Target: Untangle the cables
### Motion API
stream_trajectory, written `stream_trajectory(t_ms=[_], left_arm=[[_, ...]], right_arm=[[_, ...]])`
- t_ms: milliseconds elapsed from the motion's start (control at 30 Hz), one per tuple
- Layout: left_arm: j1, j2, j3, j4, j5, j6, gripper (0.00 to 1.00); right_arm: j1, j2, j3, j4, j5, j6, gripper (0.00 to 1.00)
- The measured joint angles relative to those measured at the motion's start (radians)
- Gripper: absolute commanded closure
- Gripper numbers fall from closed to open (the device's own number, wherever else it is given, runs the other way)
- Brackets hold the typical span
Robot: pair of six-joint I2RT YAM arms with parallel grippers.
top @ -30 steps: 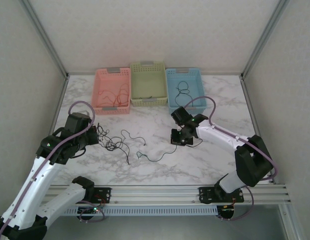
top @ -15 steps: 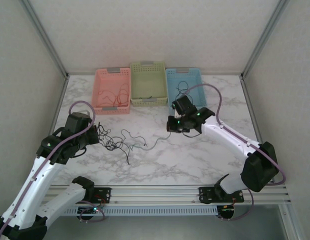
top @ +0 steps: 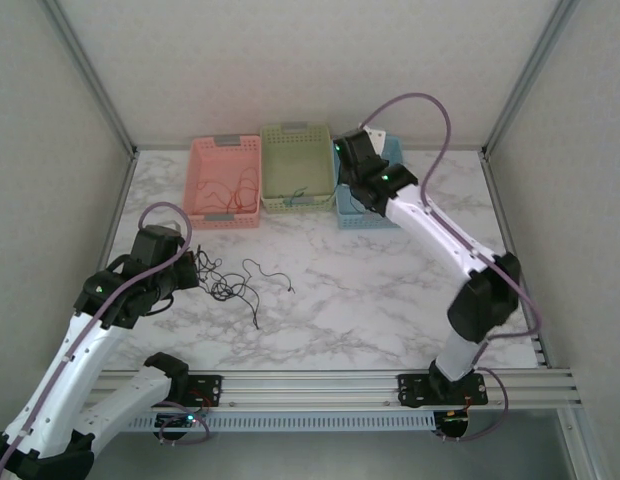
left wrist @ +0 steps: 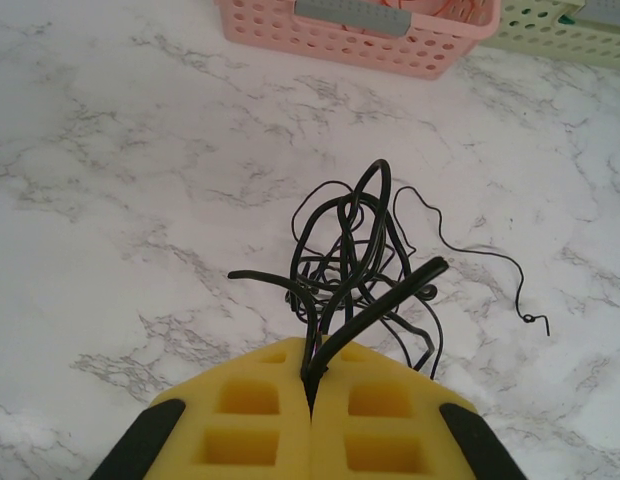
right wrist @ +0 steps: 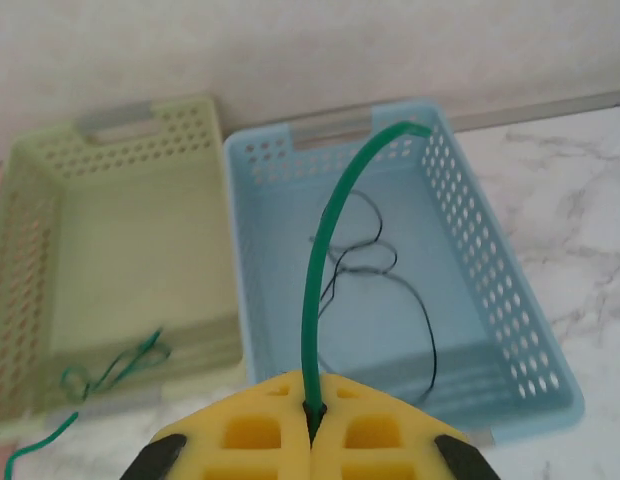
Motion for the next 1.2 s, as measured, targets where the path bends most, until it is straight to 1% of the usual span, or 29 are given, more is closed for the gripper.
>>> stream_trajectory(t_ms=[167,400,500,567,633,733,767,867,1000,1100,1200], left_arm=[[0.0,0.0,-0.002,0.005,0.0,0.0,1.0],[0.0,0.0,-0.002,0.007,0.0,0.0,1.0],[0.0,0.0,-0.002,0.01,0.0,0.0,1.0],[0.0,0.0,-0.002,0.012,0.0,0.0,1.0],[0.0,0.0,-0.002,0.013,0.0,0.0,1.0],[0.0,0.0,-0.002,0.013,0.0,0.0,1.0],[0.0,0.0,-0.002,0.013,0.0,0.0,1.0],[0.0,0.0,-0.002,0.013,0.0,0.0,1.0],[0.0,0.0,-0.002,0.013,0.0,0.0,1.0],[0.0,0.0,-0.002,0.013,0.001,0.0,1.0],[0.0,0.0,-0.002,0.013,0.003,0.0,1.0]], right_arm=[[-0.023,0.189,0.138,0.045,0.063,-0.006,1.0],[-0.029,0.384,0.33,0.062,0.12,0.019,1.0],[-0.033,0.482,0.473,0.034,0.126,0.056,1.0],[-0.034,0.567,0.617,-0.019,0.142,0.096,1.0],[-0.034,0.626,0.714,-0.048,0.145,0.129,0.91],[-0.034,0.697,0.826,-0.091,0.142,0.185,0.62],[-0.034,0.711,0.842,-0.096,0.132,0.196,0.59],[-0.035,0.725,0.85,-0.109,0.059,0.22,0.51],[-0.035,0.722,0.838,-0.1,-0.108,0.222,0.5],[-0.032,0.689,0.749,-0.08,-0.241,0.2,0.5],[-0.028,0.616,0.587,-0.052,-0.311,0.165,0.45]])
